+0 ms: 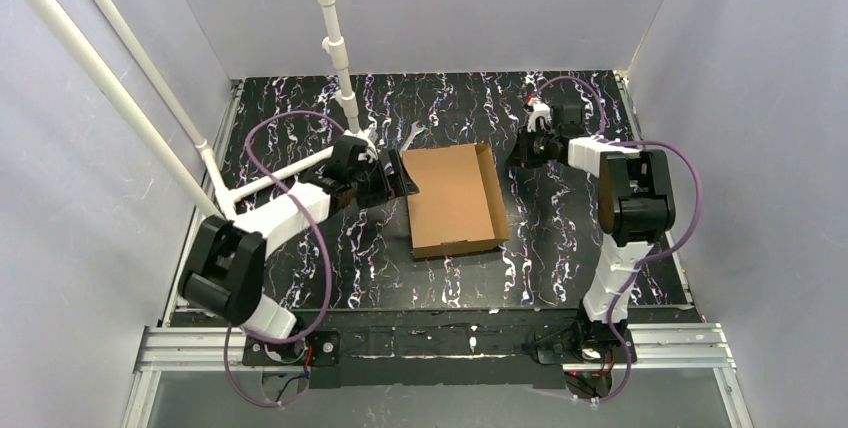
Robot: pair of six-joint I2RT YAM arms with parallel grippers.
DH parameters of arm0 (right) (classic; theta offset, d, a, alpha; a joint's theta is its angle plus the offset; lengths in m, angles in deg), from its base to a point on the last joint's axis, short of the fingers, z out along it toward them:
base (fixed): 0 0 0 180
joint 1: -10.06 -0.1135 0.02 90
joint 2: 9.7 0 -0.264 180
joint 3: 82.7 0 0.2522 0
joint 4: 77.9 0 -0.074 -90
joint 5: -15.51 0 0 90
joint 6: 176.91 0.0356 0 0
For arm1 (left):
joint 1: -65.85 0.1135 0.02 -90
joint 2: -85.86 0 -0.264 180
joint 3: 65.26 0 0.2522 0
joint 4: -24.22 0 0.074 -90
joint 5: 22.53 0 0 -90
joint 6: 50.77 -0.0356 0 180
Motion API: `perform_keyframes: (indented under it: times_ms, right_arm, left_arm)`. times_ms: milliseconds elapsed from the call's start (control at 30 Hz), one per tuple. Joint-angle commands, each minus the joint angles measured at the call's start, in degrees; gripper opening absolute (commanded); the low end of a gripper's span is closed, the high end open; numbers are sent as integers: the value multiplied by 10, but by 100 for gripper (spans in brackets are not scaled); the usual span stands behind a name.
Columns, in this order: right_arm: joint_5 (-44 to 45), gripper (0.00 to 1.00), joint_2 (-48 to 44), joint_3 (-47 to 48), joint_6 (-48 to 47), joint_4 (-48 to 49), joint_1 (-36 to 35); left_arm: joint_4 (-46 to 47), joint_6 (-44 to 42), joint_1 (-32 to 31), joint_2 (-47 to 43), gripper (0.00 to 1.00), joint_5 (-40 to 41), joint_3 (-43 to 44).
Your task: Fold the paper box
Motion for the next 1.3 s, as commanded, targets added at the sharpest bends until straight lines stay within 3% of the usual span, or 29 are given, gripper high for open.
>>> perform_keyframes:
  times_ms: [0, 167, 333, 533, 600, 833, 967, 1133, 1267]
  right_arm:
    - [-26, 15, 37, 47, 25, -20, -11]
    - [2, 15, 54, 69, 18, -18, -47]
    - [23, 14, 77, 107, 12, -46, -82]
    - [21, 12, 41, 87, -34, -62, -126]
    - [24, 12, 21, 69, -45, -66, -140]
    - [86, 14, -72, -11, -77, -62, -199]
    - [149, 20, -106, -37, -67, -54, -189]
    - [145, 26, -173, -95, -102, -62, -141]
    - [99, 38, -254, -151, -162, -78, -99]
  left_arm:
    - [-13, -26, 20, 70, 98, -15, 73]
    - [-16, -28, 22, 153, 93, -36, 127]
    - [-25, -31, 22, 196, 80, -56, 159]
    - [-16, -31, 22, 186, 61, -96, 133]
    - [-8, -28, 22, 163, 59, -100, 107]
    - [23, -21, 21, 74, 58, -114, 14]
    - [26, -12, 21, 44, 59, -101, -15]
    - [14, 4, 22, -22, 68, -65, -43]
    - [-16, 15, 22, -91, 83, -51, -64]
